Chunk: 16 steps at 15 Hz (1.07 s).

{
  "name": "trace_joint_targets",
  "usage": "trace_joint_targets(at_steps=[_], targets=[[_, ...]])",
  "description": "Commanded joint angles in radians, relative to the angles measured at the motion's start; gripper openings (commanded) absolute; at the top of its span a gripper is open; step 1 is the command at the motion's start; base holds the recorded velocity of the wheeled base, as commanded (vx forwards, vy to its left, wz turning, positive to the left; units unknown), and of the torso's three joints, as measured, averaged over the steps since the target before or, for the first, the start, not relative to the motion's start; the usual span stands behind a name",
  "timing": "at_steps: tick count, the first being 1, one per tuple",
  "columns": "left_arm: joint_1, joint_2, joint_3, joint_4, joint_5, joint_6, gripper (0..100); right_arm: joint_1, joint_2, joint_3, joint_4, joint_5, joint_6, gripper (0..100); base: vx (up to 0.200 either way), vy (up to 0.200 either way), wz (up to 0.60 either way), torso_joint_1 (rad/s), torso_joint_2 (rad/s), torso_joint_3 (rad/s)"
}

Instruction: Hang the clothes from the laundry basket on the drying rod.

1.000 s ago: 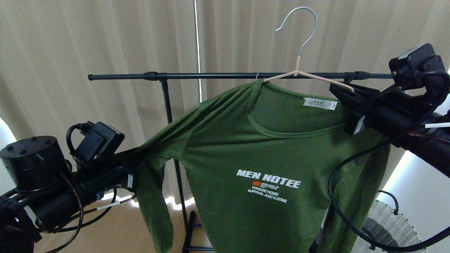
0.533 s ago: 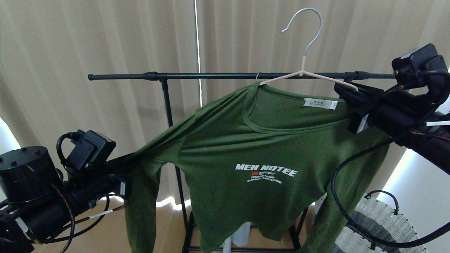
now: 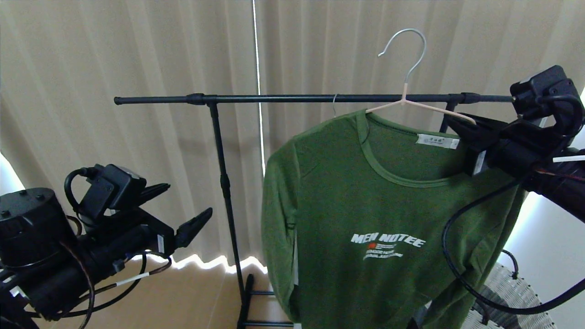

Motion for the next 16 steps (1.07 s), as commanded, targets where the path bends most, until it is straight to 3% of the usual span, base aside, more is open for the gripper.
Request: trace_joint_targets(at_steps=[1,2,4,6,11,13,16], targets=[[-0.033,-0.082,-0.001,0.096,-0.001,-0.021,100,-0.048,-0.033,0.0,0.06,-0.026,-0.001,0,0.0,0.0,0.0,0.0,0.0,0.0],[-0.033,-0.104,-0.004,0.141,-0.001,-0.035,100,-0.057,-0.049,0.0,0.086,-0.029,-0.001,0,0.0,0.0,0.0,0.0,0.0,0.0],[-0.033,-0.216,-0.015,0.345,-0.001,-0.121,100,-0.106,-0.118,0.011,0.192,-0.03,-0.001,0,0.0,0.0,0.0,0.0,0.0,0.0],[-0.033,-0.274,-0.009,0.438,-0.001,-0.159,100,-0.152,-0.168,0.026,0.267,-0.03,-0.001,0,0.0,0.0,0.0,0.0,0.0,0.0],[-0.033,-0.281,0.022,0.409,-0.003,-0.159,100,-0.285,-0.302,0.052,0.491,-0.033,-0.007,0,0.0,0.0,0.0,0.0,0.0,0.0],[-0.033,-0.286,0.04,0.388,-0.001,-0.126,100,-0.351,-0.34,0.052,0.563,-0.043,-0.01,0,0.0,0.0,0.0,0.0,0.0,0.0],[-0.033,-0.281,0.045,0.362,-0.003,-0.121,100,-0.399,-0.354,0.052,0.594,-0.075,-0.01,0,0.0,0.0,0.0,0.0,0.0,0.0]])
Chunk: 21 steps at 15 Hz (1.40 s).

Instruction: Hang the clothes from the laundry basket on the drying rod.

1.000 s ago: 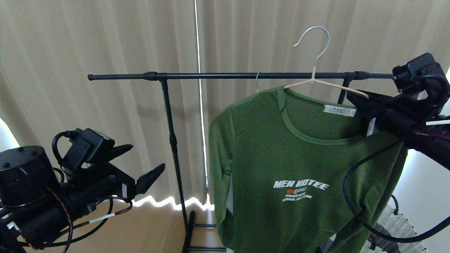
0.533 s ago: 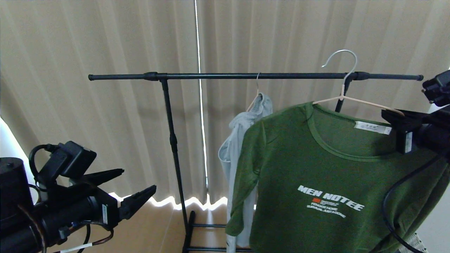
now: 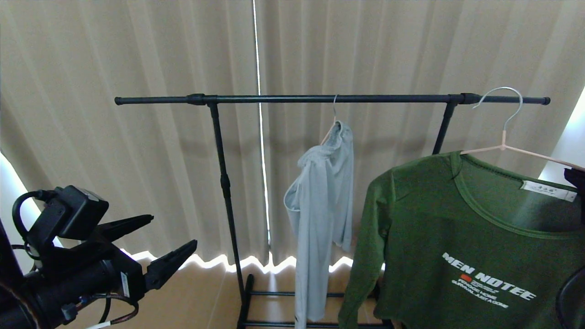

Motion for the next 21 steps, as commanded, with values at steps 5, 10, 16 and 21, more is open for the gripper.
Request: trace_joint_targets(at_steps=[5,10,16,21], targets=[[0.0,-0.004,0.002,-0.001,0.003,0.002,100,-0.029,-0.009,0.004,0.001,-0.035,0.001,0,0.0,0.0,0.0,0.0,0.0,0.0],[0.0,-0.004,0.005,-0.001,0.004,-0.001,100,-0.031,-0.009,0.004,0.001,-0.035,0.001,0,0.04,0.0,0.0,0.0,0.0,0.0],[0.0,-0.004,0.014,-0.001,0.004,0.002,100,-0.031,0.019,0.01,-0.01,-0.035,0.003,0,0.2,0.0,0.0,-0.003,0.0,0.005],[0.0,-0.006,0.031,-0.001,0.004,0.034,100,-0.031,0.02,0.024,-0.012,-0.035,0.003,0,0.2,0.0,0.0,0.009,0.0,0.0]])
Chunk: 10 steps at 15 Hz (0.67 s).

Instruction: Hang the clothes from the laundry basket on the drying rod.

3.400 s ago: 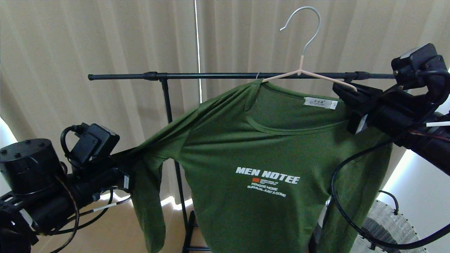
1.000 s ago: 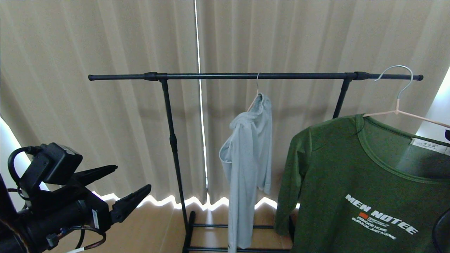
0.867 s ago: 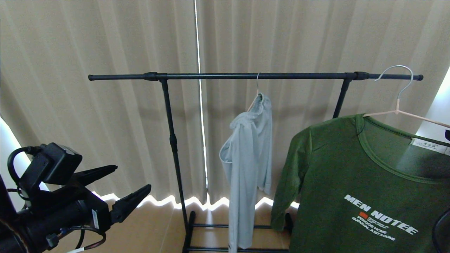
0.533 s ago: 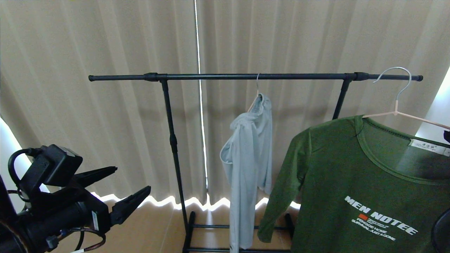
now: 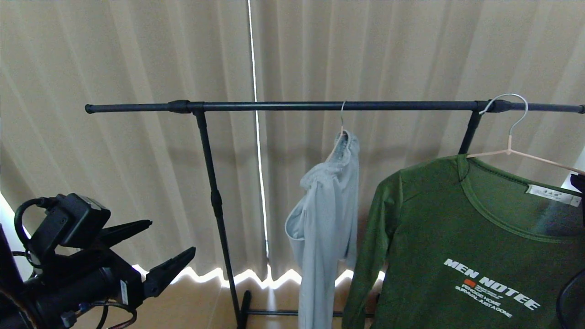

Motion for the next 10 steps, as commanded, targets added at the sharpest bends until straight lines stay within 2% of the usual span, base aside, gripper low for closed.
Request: trace_joint_targets(at_steps=[1,3,10], targets=[[0.0,0.0,0.007,0.0,0.0,0.0,100,0.0,0.005,0.004,0.0,0.0,-0.001,0,0.2,0.0,0.0,0.002,0.0,0.002],[0.0,0.0,0.008,-0.001,0.0,0.0,100,0.0,0.008,0.004,0.002,0.0,-0.001,0,0.2,0.0,0.0,0.005,0.0,0.002],[0.002,-0.012,0.016,-0.003,0.0,0.019,100,0.003,0.143,-0.048,-0.035,0.002,0.002,0,0.0,0.0,0.0,0.0,0.0,0.0]])
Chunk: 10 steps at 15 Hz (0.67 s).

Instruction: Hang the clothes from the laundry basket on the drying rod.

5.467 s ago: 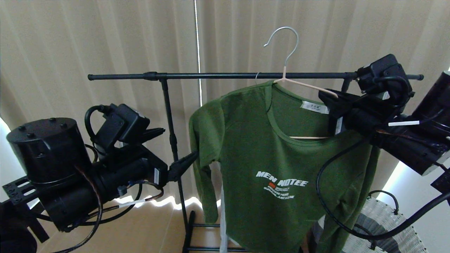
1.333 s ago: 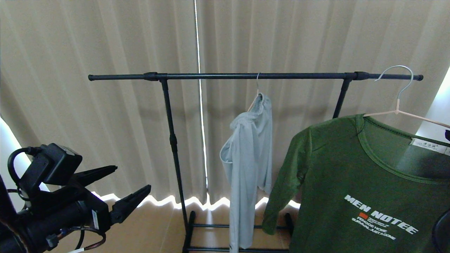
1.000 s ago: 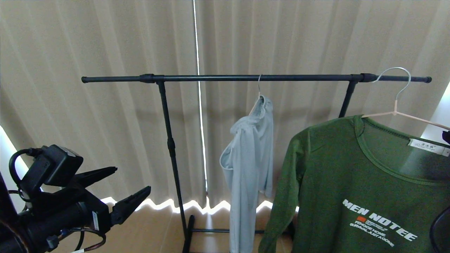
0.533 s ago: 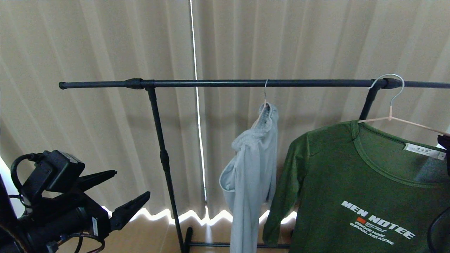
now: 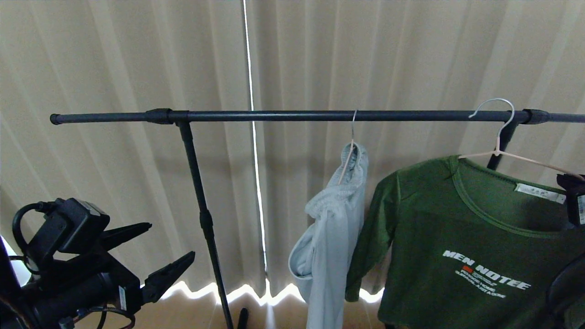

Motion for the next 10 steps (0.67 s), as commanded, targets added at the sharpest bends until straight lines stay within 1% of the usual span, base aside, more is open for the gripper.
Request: trace_joint_targets(at_steps=[1,2,3,4,5,7,10], targets=[[0.006,-0.012,0.002,0.0,0.0,0.008,100,0.001,0.1,-0.035,-0.044,-0.005,0.0,0,0.0,0.0,0.0,0.0,0.0,0.0],[0.009,-0.031,0.005,0.0,0.0,0.007,100,0.001,0.153,-0.051,-0.1,-0.043,0.0,0,0.0,0.0,0.0,0.0,0.0,0.0],[0.009,-0.038,0.007,0.0,0.0,0.007,100,0.001,0.169,-0.055,-0.118,-0.061,0.0,0,0.0,0.0,0.0,0.0,0.0,0.0],[0.007,-0.061,0.012,0.0,0.0,0.008,100,0.001,0.231,-0.071,-0.195,-0.118,0.0,0,0.0,0.0,0.0,0.0,0.0,0.0],[0.007,-0.074,0.016,0.0,0.0,0.011,100,0.001,0.28,-0.075,-0.245,-0.136,-0.001,0,0.0,0.0,0.0,0.0,0.0,0.0],[0.009,-0.078,0.021,0.0,0.0,0.027,100,0.001,0.363,-0.106,-0.294,-0.173,-0.001,0,0.0,0.0,0.0,0.0,0.0,0.0],[0.009,-0.078,0.021,0.0,0.0,0.027,100,0.001,0.398,-0.112,-0.307,-0.192,-0.001,0,0.0,0.0,0.0,0.0,0.0,0.0]])
